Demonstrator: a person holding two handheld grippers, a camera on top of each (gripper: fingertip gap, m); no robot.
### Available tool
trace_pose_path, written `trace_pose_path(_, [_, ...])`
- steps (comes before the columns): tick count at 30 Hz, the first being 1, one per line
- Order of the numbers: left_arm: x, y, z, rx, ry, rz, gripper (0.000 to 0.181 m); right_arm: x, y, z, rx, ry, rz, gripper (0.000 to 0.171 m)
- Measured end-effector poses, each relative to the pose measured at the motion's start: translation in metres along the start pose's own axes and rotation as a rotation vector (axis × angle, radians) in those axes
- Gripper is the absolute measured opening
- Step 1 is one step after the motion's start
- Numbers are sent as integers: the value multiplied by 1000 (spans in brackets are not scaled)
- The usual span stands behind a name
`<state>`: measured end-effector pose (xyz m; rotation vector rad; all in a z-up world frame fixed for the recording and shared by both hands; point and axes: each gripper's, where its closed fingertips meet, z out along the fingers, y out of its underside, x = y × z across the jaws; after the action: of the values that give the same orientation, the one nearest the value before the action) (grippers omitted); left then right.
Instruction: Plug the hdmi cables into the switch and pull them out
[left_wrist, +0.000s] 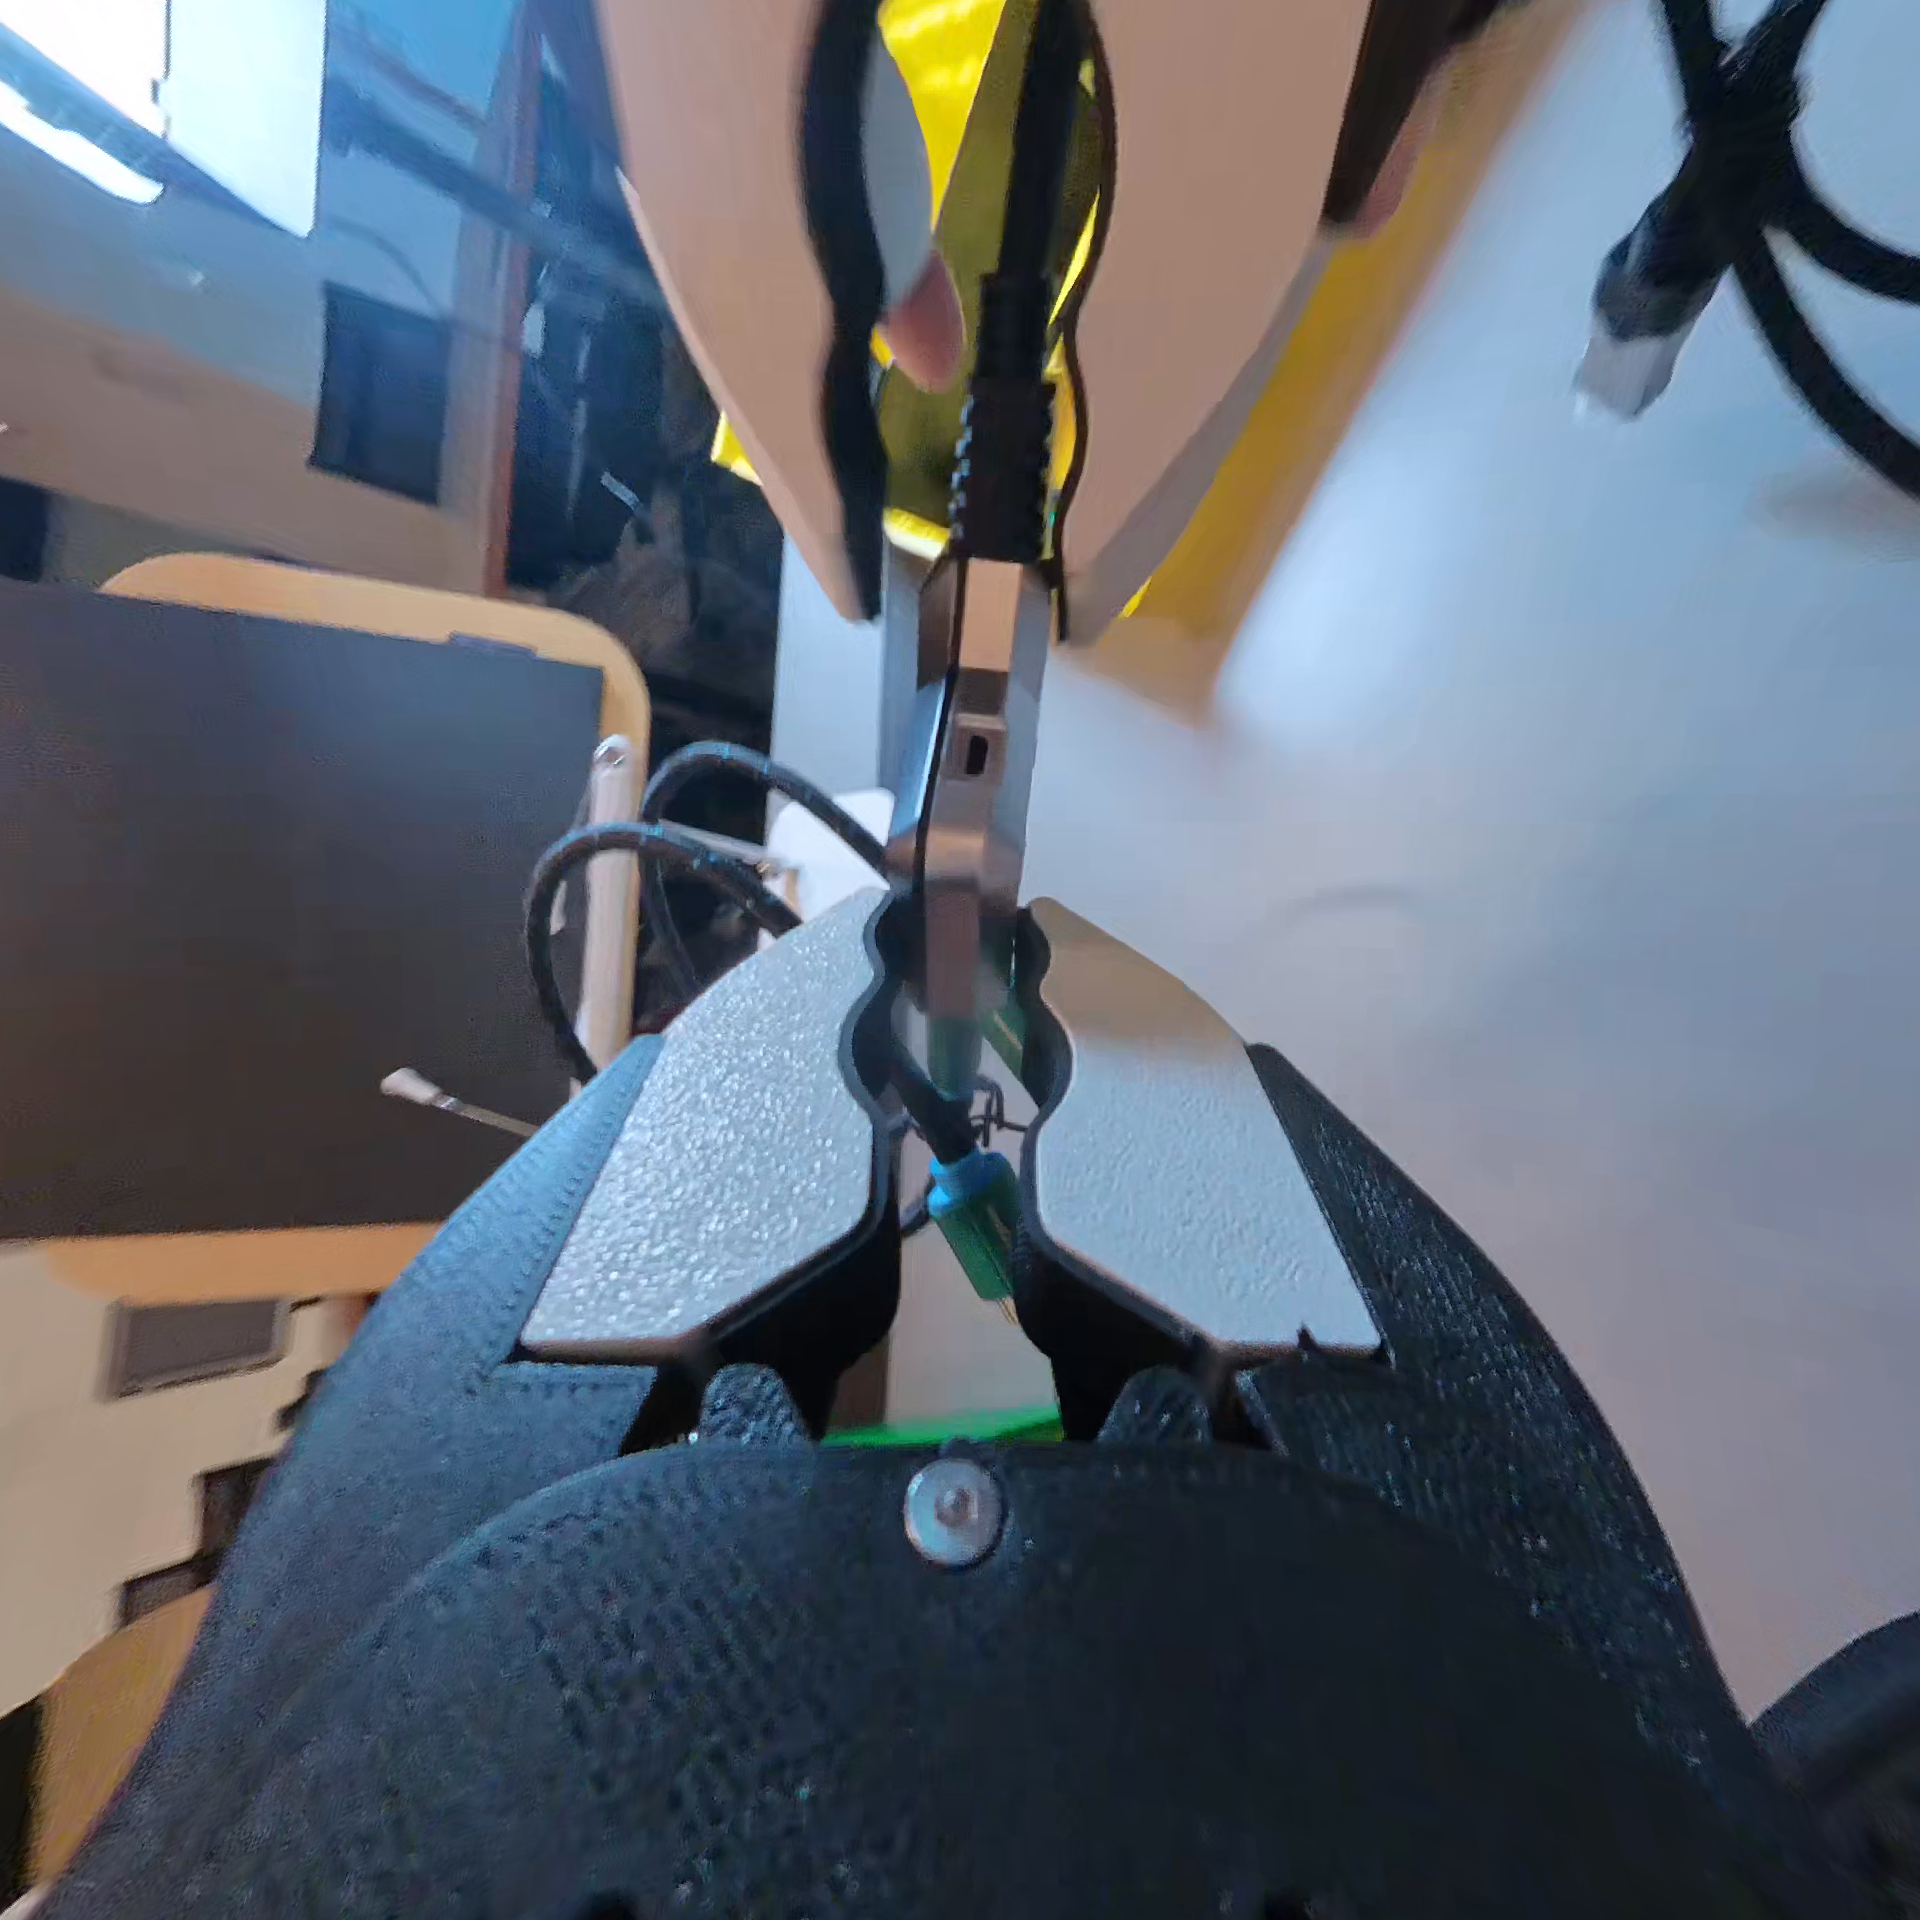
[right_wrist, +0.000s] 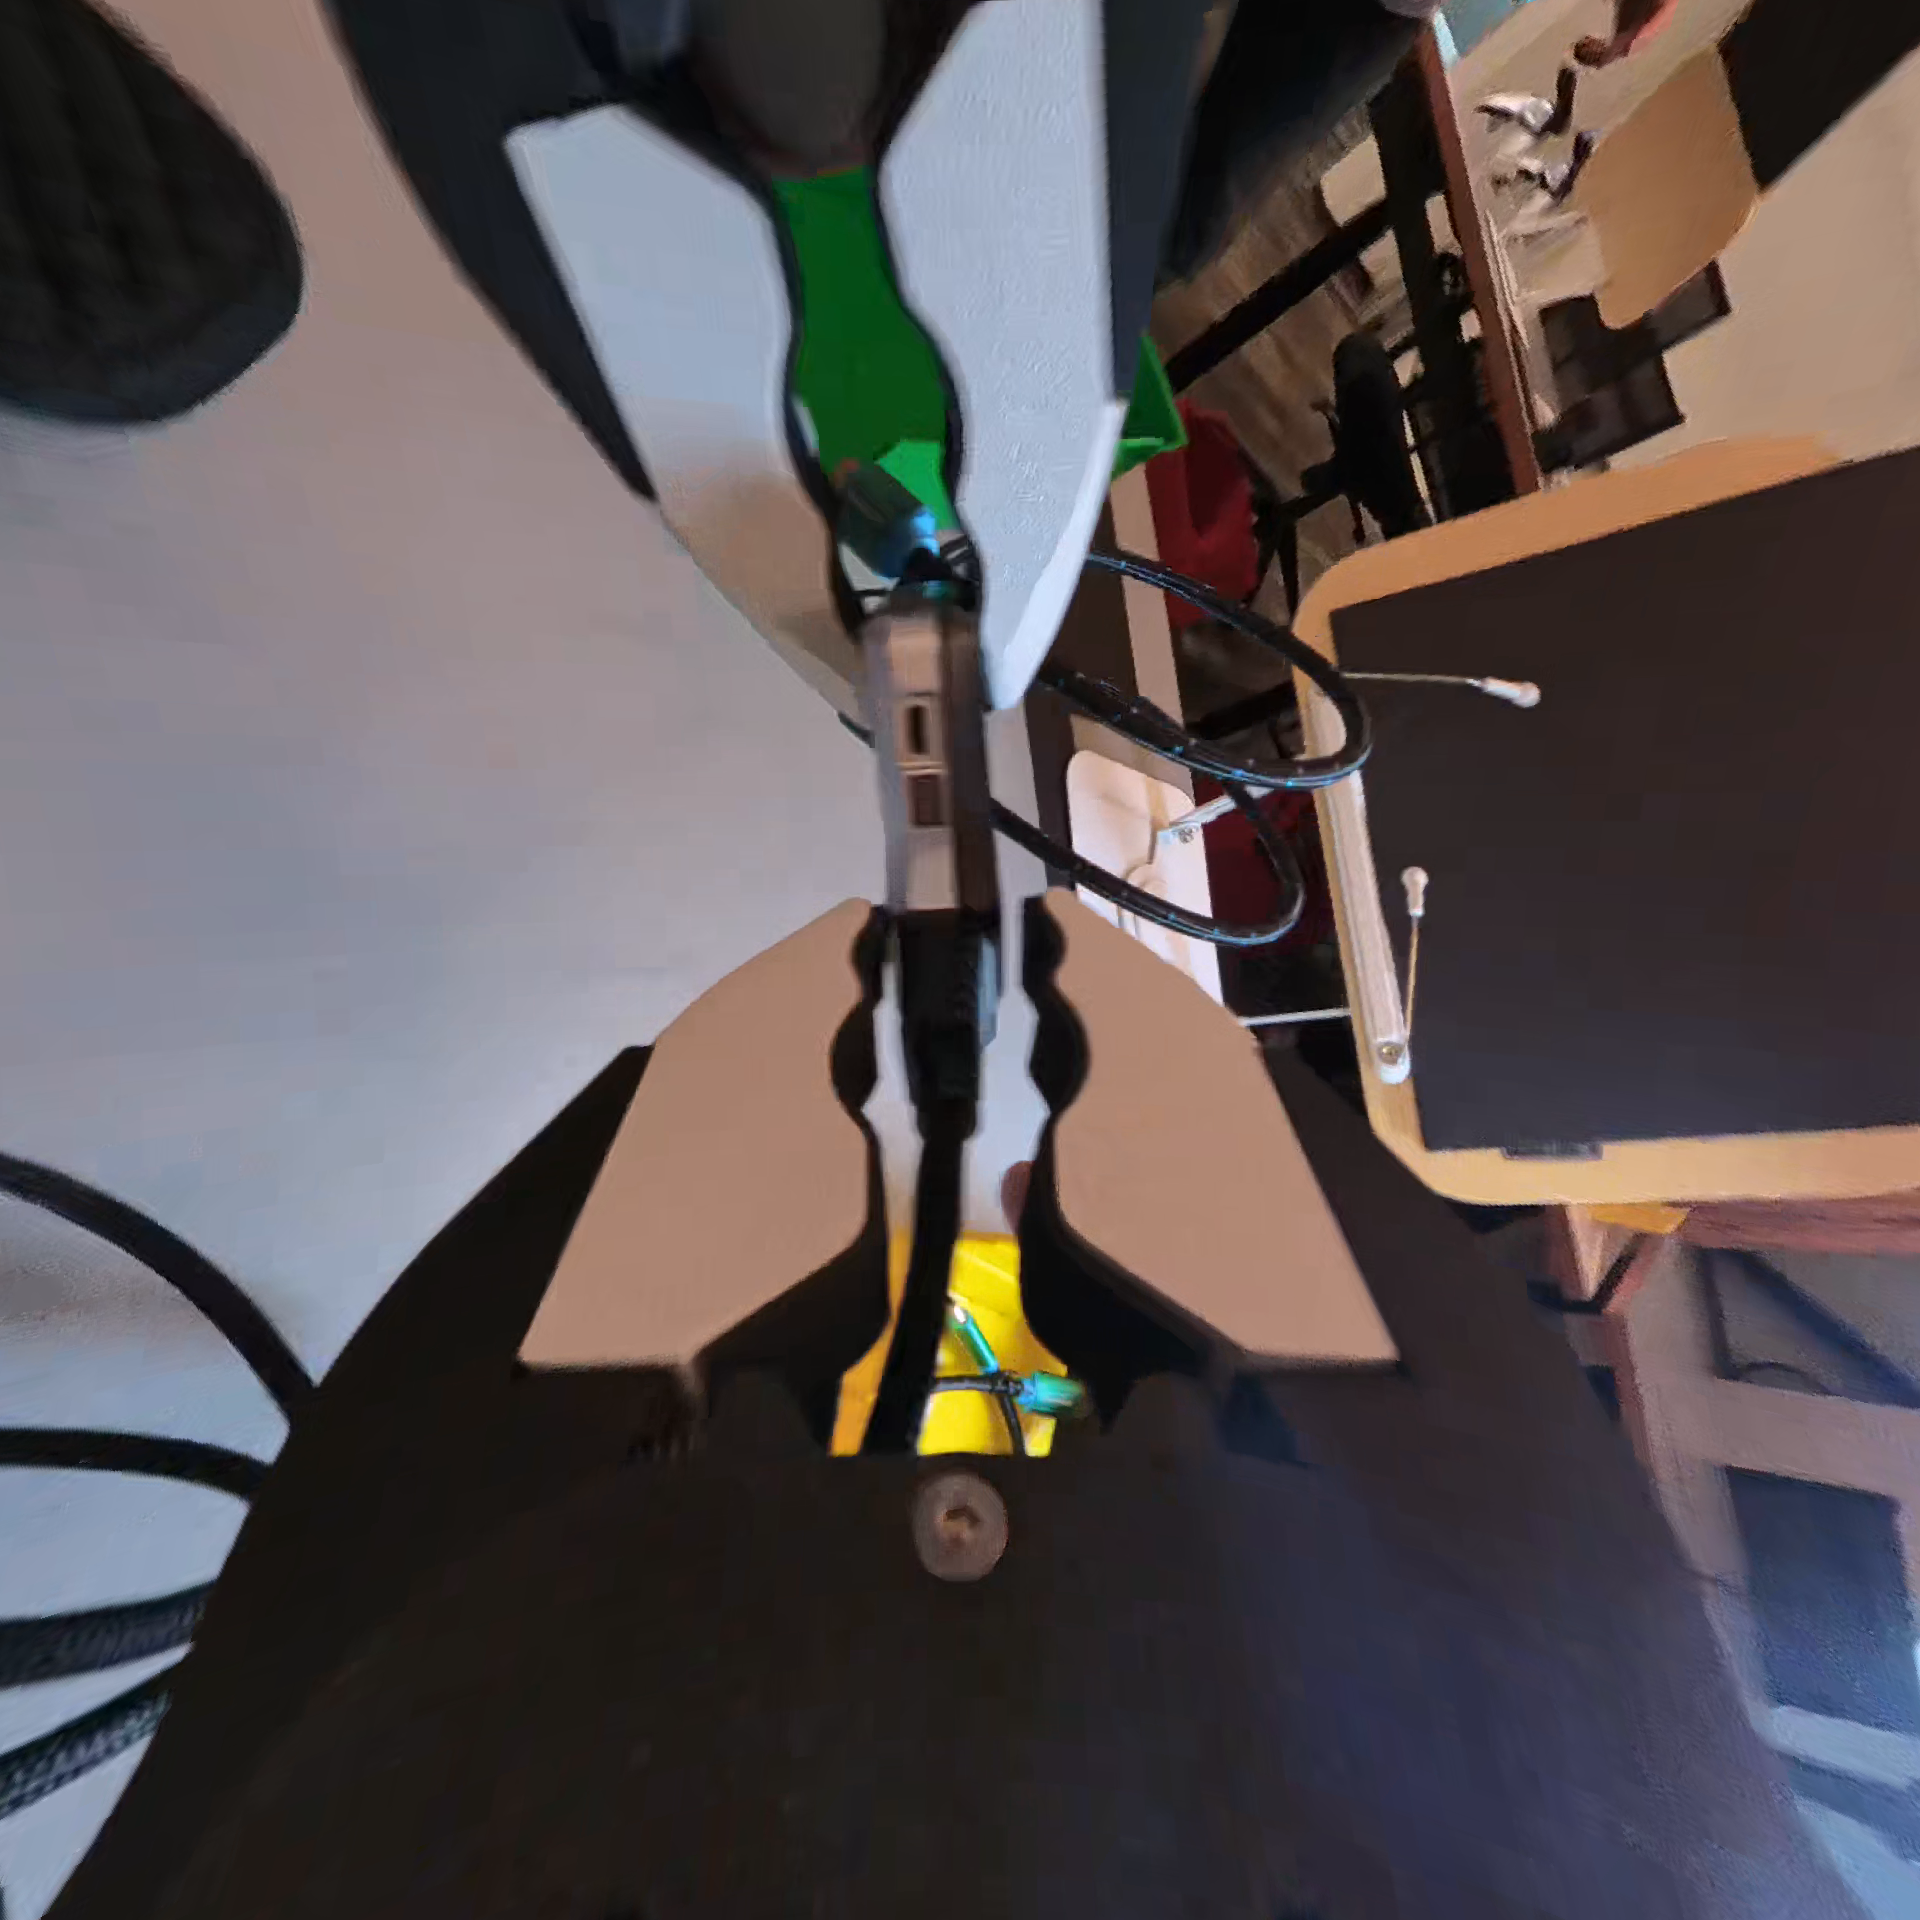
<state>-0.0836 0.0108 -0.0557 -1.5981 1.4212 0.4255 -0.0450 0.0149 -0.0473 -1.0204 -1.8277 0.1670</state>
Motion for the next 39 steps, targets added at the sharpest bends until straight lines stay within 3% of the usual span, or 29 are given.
trace_pose_path(3, [13,-3,7,78,33,-64,21,-14,10,-1,26,26,-28,21])
trace_pose_path(6, [17,-11,2,251,59,-245,19,-17,15,-10,93,56,37,21])
trace_pose_path(9, [6,-10,-15,403,-6,-478,13,-3,28,-22,88,193,69,21])
trace_pose_path(11, [11,-13,-23,529,90,-764,15,9,32,-30,67,360,18,21])
trace_pose_path(15, [23,-31,-25,868,469,-1427,42,14,11,-35,26,694,-252,20])
trace_pose_path(18, [17,-32,-14,989,537,-1700,64,-5,-3,-15,-23,735,-390,21])
trace_pose_path(20, [18,-34,-11,979,499,-1701,59,-25,-8,5,-31,708,-453,21])
trace_pose_path(22, [26,-20,6,860,403,-1679,48,-36,-5,18,-44,700,-472,21])
trace_pose_path(26, [39,-3,17,798,454,-1575,42,-61,-8,30,27,530,-378,26])
trace_pose_path(27, [37,-2,13,823,505,-1563,41,-71,-19,24,123,456,-326,21])
trace_pose_path(30, [34,-4,-16,922,687,-1455,38,-84,-35,-2,317,209,-96,38])
trace_pose_path(32, [47,-10,-37,941,845,-1335,31,-74,-32,-20,413,158,-6,49])
trace_pose_path(35, [63,-17,-48,916,923,-1233,25,-62,-17,-32,419,278,-146,64])
trace_pose_path(39, [69,-16,-47,882,938,-1203,26,-85,-17,-34,487,-7,34,56])
